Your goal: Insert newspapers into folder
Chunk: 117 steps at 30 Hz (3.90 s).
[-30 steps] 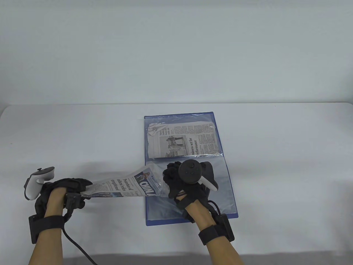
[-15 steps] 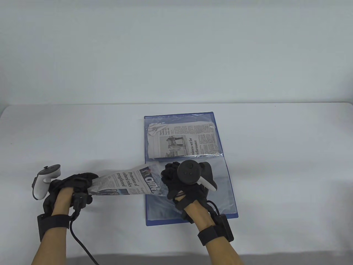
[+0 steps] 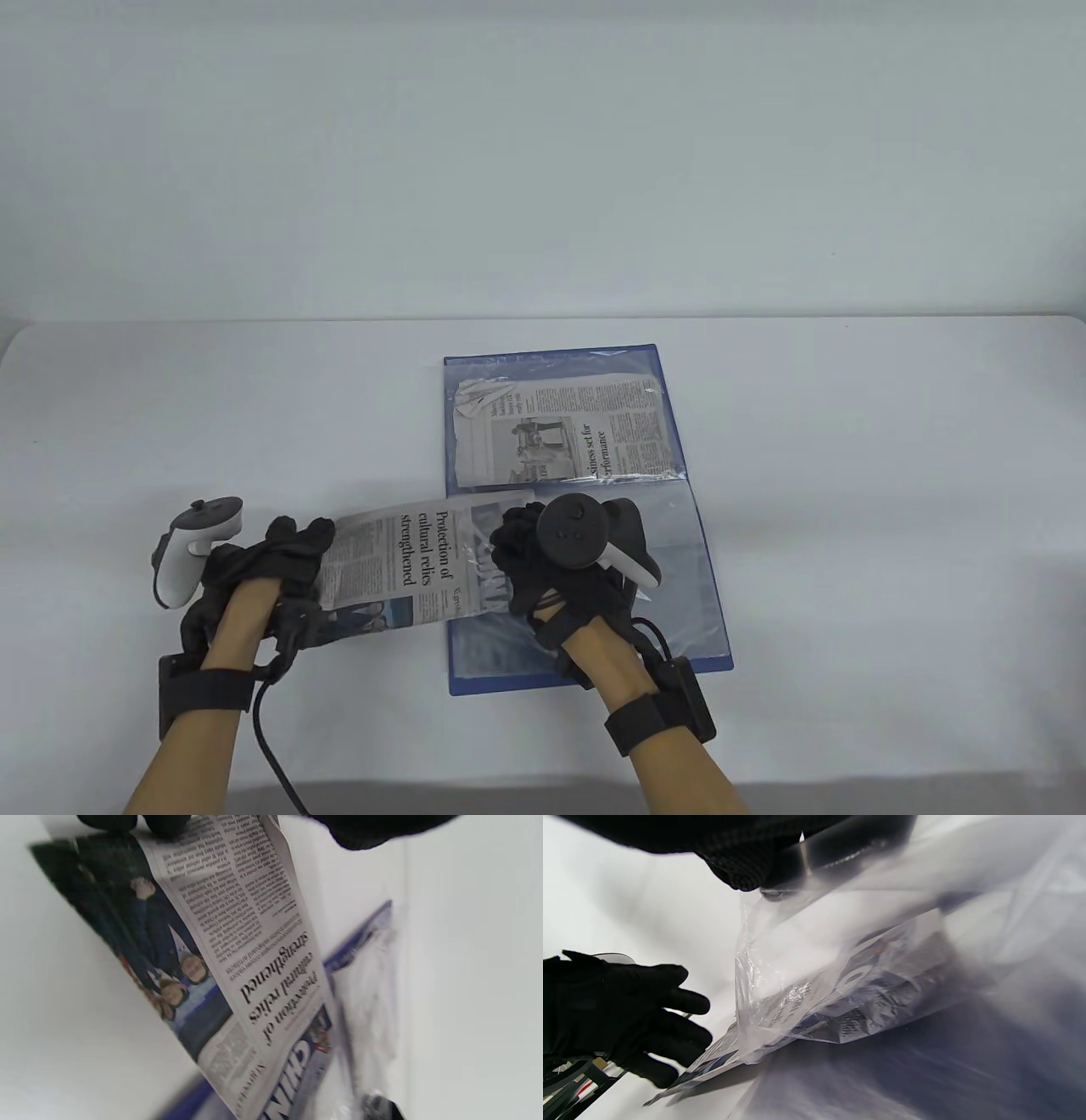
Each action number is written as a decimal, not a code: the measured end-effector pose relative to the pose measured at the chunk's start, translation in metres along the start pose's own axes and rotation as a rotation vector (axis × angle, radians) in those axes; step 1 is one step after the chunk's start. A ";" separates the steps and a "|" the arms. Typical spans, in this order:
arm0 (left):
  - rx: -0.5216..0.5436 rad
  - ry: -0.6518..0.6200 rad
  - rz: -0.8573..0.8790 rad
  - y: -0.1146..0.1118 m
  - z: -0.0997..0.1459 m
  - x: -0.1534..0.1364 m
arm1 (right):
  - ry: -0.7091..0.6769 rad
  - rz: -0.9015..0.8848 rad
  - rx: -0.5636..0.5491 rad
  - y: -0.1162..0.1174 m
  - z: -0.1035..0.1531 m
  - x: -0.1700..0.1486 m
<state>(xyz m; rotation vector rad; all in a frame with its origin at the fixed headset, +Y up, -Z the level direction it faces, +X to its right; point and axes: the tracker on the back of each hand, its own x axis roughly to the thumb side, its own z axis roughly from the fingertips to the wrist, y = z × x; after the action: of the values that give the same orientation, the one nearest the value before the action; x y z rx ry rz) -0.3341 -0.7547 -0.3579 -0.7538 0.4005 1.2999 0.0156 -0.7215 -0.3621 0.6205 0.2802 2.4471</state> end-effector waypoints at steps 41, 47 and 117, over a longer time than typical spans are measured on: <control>-0.279 -0.276 -0.159 -0.133 -0.010 0.015 | 0.007 0.037 0.031 0.006 -0.003 0.006; -0.111 -0.266 -0.188 -0.125 0.000 0.018 | 0.006 0.034 0.013 0.004 -0.003 0.007; 0.068 0.037 -0.259 -0.104 -0.030 0.022 | 0.762 -0.376 -0.037 -0.074 0.066 -0.130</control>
<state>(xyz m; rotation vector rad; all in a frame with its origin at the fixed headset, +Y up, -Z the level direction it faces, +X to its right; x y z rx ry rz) -0.2251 -0.7681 -0.3650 -0.7465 0.3617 1.0259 0.1776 -0.7355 -0.3767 -0.3846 0.5848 2.2038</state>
